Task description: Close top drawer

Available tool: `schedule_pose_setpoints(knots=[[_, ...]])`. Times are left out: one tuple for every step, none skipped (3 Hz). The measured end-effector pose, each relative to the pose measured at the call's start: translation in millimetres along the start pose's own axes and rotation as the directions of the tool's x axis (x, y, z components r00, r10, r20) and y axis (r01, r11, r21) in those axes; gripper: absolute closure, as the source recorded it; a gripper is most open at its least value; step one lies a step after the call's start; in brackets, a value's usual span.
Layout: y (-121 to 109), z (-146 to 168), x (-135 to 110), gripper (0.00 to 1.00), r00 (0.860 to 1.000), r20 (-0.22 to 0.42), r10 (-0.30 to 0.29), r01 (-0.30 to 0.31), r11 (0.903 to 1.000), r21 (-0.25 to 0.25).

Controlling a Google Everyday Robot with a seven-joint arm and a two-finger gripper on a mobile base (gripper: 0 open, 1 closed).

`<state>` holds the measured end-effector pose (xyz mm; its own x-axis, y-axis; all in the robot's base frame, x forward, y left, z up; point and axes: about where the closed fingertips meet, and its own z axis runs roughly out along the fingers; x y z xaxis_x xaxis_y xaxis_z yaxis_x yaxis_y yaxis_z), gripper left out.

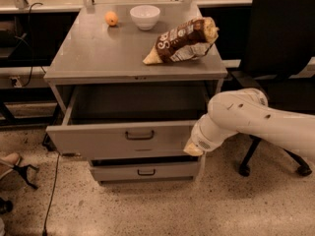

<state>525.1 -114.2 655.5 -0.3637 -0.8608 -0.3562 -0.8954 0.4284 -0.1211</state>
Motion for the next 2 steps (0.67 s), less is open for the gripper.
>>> schedule_pose_setpoints(knots=[[-31, 8, -30, 1.0, 0.997, 0.067, -0.04, 0.038, 0.9985, 0.039], [-74, 16, -71, 1.0, 0.983, 0.159, -0.094, 0.08, 0.9926, 0.092]])
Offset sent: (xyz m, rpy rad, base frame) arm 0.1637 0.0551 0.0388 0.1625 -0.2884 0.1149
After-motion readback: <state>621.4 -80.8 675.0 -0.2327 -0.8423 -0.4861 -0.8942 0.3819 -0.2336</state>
